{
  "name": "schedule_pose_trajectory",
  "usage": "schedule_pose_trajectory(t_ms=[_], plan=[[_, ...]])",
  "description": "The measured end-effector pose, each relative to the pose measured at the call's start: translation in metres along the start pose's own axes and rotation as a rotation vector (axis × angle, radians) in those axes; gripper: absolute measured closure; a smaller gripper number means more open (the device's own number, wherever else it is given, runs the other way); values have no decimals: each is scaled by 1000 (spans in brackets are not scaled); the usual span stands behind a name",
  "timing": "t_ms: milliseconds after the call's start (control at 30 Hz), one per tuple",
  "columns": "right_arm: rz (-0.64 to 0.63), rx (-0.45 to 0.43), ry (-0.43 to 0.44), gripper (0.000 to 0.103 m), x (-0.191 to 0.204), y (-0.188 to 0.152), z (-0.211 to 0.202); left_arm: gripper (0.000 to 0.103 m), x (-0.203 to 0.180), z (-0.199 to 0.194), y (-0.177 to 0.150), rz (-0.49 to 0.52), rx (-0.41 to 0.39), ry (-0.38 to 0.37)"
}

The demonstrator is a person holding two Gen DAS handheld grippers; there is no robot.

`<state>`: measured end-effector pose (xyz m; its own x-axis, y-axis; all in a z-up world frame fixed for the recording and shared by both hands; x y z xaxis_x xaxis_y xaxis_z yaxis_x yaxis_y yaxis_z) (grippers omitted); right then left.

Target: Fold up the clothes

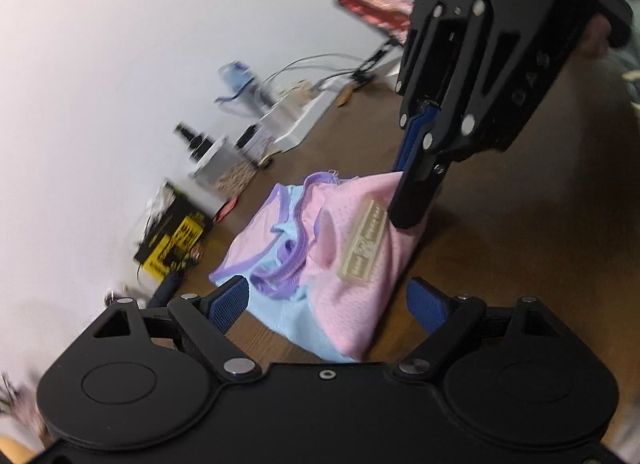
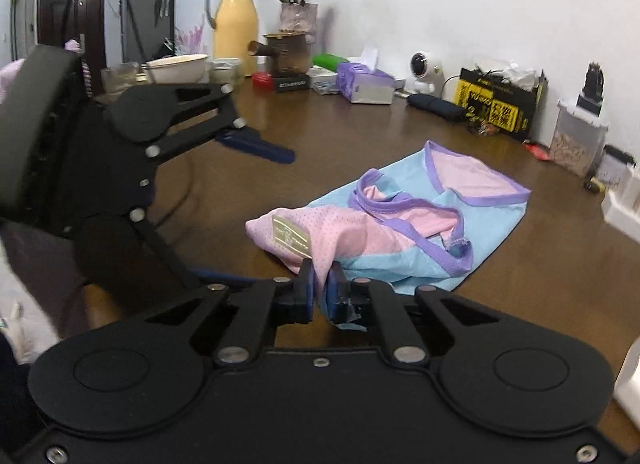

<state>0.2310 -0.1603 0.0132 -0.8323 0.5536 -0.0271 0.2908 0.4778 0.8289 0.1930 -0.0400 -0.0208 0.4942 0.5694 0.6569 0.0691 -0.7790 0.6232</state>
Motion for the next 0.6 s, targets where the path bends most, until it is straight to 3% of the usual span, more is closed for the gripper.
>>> schedule_pose_trajectory(t_ms=[100,267,333,433,533,567,600], plan=[[35,5,51,94,10,-8,-18,19,-20,-19,4,109,-55,-39],[59,16,89,94,19,-22,-40,56,-44,-42,9,165,-122,-182],[36,26,66,94,21,-27,-45,82,-47,-41,9,149,-115,-232],[-21,31,28,92,28,-32,-52,93,-43,-37,9,59,-83,-306],[-117,10,-30,53,40,-34,-60,95,-35,-36,8,-43,-70,-358],[-171,-15,-65,28,46,-35,-65,95,-31,-36,8,-72,-67,-369],[-244,-37,-116,22,52,-36,-68,95,-29,-37,8,-90,-65,-377]])
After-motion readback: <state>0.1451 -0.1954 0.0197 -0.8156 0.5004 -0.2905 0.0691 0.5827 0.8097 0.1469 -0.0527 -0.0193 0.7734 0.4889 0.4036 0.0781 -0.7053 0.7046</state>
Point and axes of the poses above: each gripper's, at about its wrist camera, not at the fingertips, and z roughly the way its jaws point, x to its left, y to its top, the point moved 5 cm from there along z, roughly the way its jaws point, and after that the axes turned 4 degrees about -z, right-handed, at the moved point
